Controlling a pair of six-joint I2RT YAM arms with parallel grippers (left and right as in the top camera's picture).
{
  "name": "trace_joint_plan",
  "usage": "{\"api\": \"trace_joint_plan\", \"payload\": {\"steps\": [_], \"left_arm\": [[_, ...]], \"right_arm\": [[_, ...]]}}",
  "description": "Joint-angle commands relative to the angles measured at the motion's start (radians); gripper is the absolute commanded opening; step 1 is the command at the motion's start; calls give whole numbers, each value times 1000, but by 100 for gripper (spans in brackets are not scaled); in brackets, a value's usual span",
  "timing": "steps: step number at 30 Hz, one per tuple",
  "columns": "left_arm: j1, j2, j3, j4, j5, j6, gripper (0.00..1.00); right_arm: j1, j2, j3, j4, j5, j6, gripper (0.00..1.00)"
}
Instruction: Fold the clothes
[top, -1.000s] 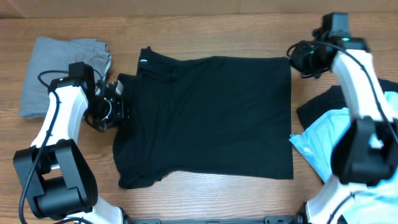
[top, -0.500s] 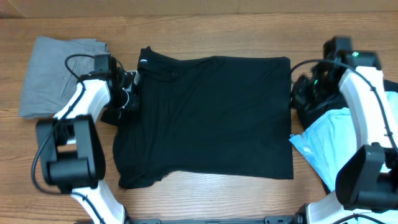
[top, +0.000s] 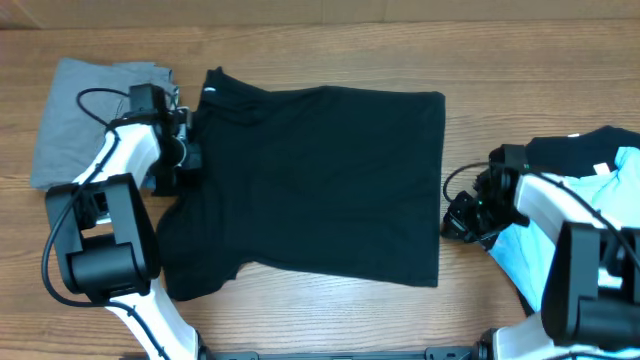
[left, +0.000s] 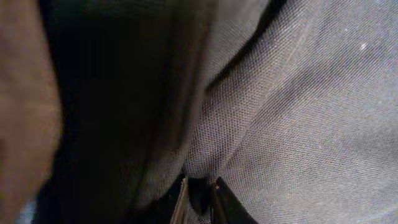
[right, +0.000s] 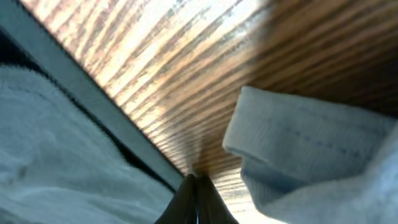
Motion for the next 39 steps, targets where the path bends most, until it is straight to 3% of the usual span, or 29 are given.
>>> {"api": "trace_joint_plan", "payload": {"steps": [1,4,8,10,13,17,19,24,27,31,39], "left_arm": [[18,47,3,-11,-16,-9,20],[17,45,3,-16,-15,-8,22],[18,39,10,-34,13,11,28],[18,35,26,-49,45,14,31],[18,31,58,-78,71,14,34],[18,23,123,-138,119,27,38],[18,22,191,-196,167,56,47],[17,22,280,-278,194,70,50],[17,22,296,-303,195,70,50],[16,22,296,-331,195,95,50],[11,22,296,-342,194,97,50]], "right_arm": [[4,42,-96,54,99,89,4],[4,36,-83,42,114,82,4],[5,-7,-9,13,-3,-113,5],[5,-47,42,-6,-70,-195,12],[5,-63,59,-2,-100,-212,24],[6,-59,41,20,-103,-212,27],[15,-59,26,45,-102,-212,28],[51,-59,-11,95,-90,-210,32],[87,-59,-50,142,-86,-207,32],[116,-60,-63,158,-27,-185,4],[86,-68,2,36,103,-150,4]]}}
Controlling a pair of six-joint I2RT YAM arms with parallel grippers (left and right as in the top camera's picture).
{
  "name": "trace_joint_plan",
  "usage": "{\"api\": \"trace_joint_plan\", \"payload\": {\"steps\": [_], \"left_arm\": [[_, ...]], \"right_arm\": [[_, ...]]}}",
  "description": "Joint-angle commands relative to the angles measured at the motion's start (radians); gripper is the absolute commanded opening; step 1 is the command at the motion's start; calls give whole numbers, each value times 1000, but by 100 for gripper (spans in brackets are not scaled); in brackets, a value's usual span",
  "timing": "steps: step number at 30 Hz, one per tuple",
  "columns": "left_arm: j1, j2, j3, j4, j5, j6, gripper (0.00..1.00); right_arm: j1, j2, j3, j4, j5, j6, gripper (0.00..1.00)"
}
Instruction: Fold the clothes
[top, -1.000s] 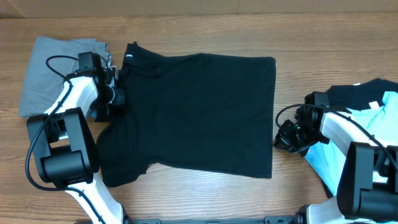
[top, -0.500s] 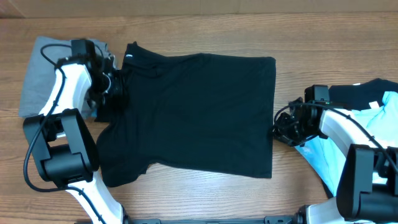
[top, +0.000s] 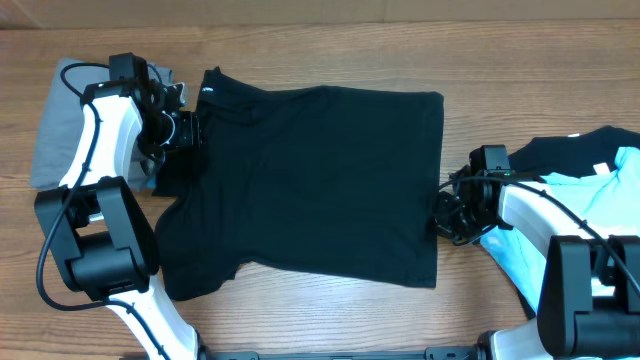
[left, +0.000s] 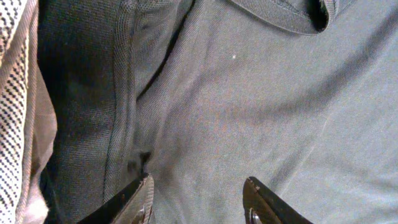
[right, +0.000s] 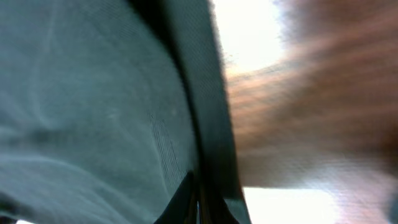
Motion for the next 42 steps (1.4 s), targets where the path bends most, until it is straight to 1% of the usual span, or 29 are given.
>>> {"api": "trace_joint_plan", "payload": {"steps": [1,4,5,6,7,8,11,14,16,18,19,21,22,24,26,27,28,29,31,33,35,38,42], "left_arm": [[-1,8,19,-7,18,24,50],[-2,8,19,-7,18,27,51],[-2,8,19,-7,18,27,51],[-2,8,19,-8,18,27,51],[-2,8,19,-8,18,27,51],[-2,8,19,-8,18,28,51],[-2,8,19,-11,19,35,51],[-2,8,42,-43,19,42,50],[-2,7,85,-95,19,50,51],[-2,7,130,-140,19,53,50],[-2,6,184,-190,19,66,50],[-2,6,279,-284,19,69,52],[-2,6,348,-359,18,77,54],[-2,6,415,-440,14,77,55],[-2,6,464,-501,14,76,55],[-2,6,485,-528,14,77,52],[-2,4,505,-557,9,80,46],[-1,-2,523,-581,4,85,44],[0,-33,557,-618,-11,83,43],[0,-81,560,-620,-17,76,45],[0,-140,560,-624,-66,42,49],[0,-230,560,-651,-163,-22,54],[0,-307,558,-710,-244,-115,54]], "right_arm": [[-19,-23,46,-69,149,37,4],[-20,-26,71,-162,257,113,4],[-19,-26,71,-175,258,115,5],[-19,-26,71,-183,259,115,10],[-19,-26,71,-188,258,115,25],[-19,-26,72,-188,254,114,27],[-19,-37,88,-199,242,105,28],[-19,-74,107,-217,162,51,29],[-19,-113,112,-245,86,23,29],[-15,-129,112,-277,55,24,29],[-3,-130,111,-319,45,24,29],[26,-130,77,-343,45,39,29],[48,-129,38,-331,45,69,26],[66,-129,-12,-294,46,122,19],[75,-129,-74,-243,57,188,15],[75,-129,-96,-224,64,214,12],[75,-129,-130,-195,82,253,11],[75,-129,-157,-171,98,285,10],[51,-129,-198,-151,114,343,5],[26,-129,-200,-155,116,346,5],[-5,-137,-188,-171,112,344,6],[-21,-169,-149,-189,101,285,16],[-21,-246,-75,-245,101,208,28]]}}
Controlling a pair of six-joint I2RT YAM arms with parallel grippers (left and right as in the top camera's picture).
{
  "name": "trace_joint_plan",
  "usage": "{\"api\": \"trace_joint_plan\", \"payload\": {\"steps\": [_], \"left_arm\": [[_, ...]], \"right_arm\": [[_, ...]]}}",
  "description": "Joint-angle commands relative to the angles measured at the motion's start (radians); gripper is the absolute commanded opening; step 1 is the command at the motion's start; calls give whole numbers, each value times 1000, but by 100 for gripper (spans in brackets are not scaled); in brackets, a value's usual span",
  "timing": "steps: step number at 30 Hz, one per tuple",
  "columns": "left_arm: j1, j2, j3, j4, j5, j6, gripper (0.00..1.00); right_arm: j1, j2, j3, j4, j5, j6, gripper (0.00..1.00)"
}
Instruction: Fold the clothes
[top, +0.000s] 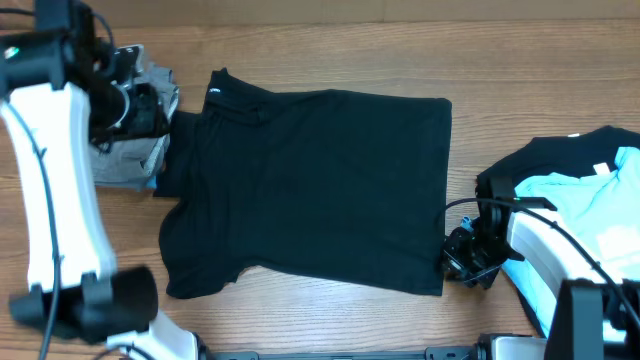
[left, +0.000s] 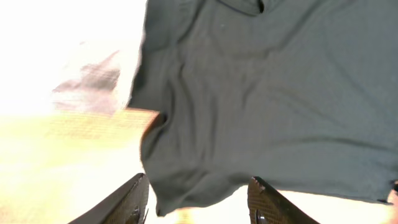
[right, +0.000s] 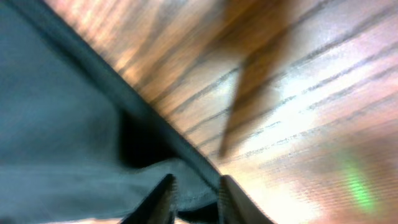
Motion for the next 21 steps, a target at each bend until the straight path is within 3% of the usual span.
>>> {"api": "trace_joint_plan", "payload": {"steps": [1,7,13,18,21], "left_arm": [[1,-132,2,-31,-126,-146,57],[30,-217,-183,-31,-126,-201,58],[105,-310,-501,6,-89,-233,53],[183,-414,-779,135,-15,-234,67],[239,-445,-946,289,-10,-234,75]], "right_arm": [[-5,-117,106,-48,32,-87,32],[-5,-243,171,-99,-23,-144,45],[-5,-271,171,-101,-58,-145,46],[-5,-271,171,-103,-58,-145,49],[-5,-271,171,-103,-58,-145,50]]}}
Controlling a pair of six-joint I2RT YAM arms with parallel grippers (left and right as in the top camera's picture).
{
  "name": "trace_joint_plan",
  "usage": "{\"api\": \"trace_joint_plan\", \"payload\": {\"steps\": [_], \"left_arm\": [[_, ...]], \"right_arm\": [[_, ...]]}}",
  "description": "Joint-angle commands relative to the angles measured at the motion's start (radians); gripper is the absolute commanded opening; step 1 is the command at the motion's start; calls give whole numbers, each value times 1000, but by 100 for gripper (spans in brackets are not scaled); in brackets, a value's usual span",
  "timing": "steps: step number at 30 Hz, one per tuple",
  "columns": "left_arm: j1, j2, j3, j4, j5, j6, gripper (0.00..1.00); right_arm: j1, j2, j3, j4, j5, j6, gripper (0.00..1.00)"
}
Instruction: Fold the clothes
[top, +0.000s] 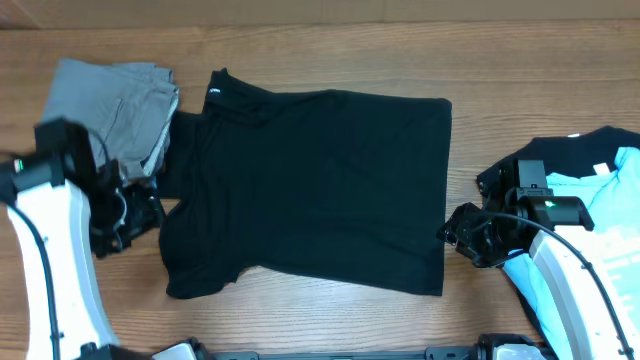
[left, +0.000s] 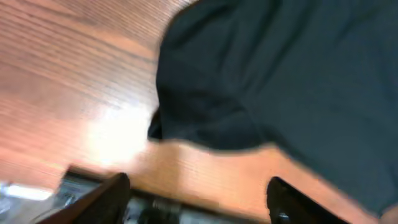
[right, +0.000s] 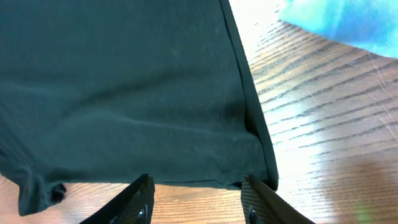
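Note:
A black T-shirt (top: 320, 180) lies spread flat on the table, collar at the far left, hem to the right. My left gripper (top: 145, 218) is open beside the near left sleeve (left: 205, 118), which shows blurred in the left wrist view ahead of the gripper (left: 199, 205). My right gripper (top: 462, 235) stands open just right of the hem's near corner. In the right wrist view that corner (right: 258, 165) lies flat on the wood, just ahead of the empty gripper (right: 199, 202).
A folded grey garment (top: 110, 100) lies at the far left, touching the shirt's far sleeve. A pile of black and light blue clothes (top: 590, 180) sits at the right edge, behind my right arm. The table's front edge runs close behind my left gripper.
My left gripper was high by the grey garment; now it is lower and nearer, beside the near sleeve. My right gripper has opened wider and backed slightly off the hem's near corner.
First my left gripper was shut on shirt cloth at the far left sleeve, and my right was shut beside the hem. Then the left was open over the shoulder, the right shut at the hem. Later the hem lay slightly further right. Both are open now.

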Motion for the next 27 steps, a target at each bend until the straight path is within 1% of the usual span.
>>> {"api": "trace_joint_plan", "payload": {"steps": [1,2,4,7,8,9,11,12,16,17,19,21,23,27], "left_arm": [[59,-44,-169,140,56,-10,73],[68,-40,-218,206,57,-10,68],[73,-29,-306,354,45,-6,52],[69,-4,-437,613,75,18,37],[65,10,-479,692,107,42,31],[62,37,-538,804,186,75,28],[63,77,-581,909,255,116,28],[62,99,-592,953,265,122,28],[63,187,-609,1114,204,131,23],[63,218,-609,1173,177,129,23],[63,251,-608,1244,163,117,24],[63,269,-608,1307,162,101,31],[63,273,-607,1347,146,101,34],[64,273,-594,1332,135,87,48]], "right_arm": [[-4,-13,19,3,-11,-8,50],[-4,-13,19,5,-11,-8,50],[-4,-13,19,10,-11,-8,50],[-4,-13,19,14,-11,-7,49],[-4,-13,19,16,-11,-7,43],[-4,-13,19,16,-11,-7,38],[-4,-13,19,16,-11,-7,37],[-4,-13,19,16,-11,-7,37],[-4,-13,19,24,-11,1,37],[-4,-13,19,25,-11,1,37],[-4,-13,19,26,-11,1,37],[-4,-13,19,25,-11,1,37],[-4,-13,19,24,-11,1,37],[-4,-13,19,24,-11,1,37]]}}
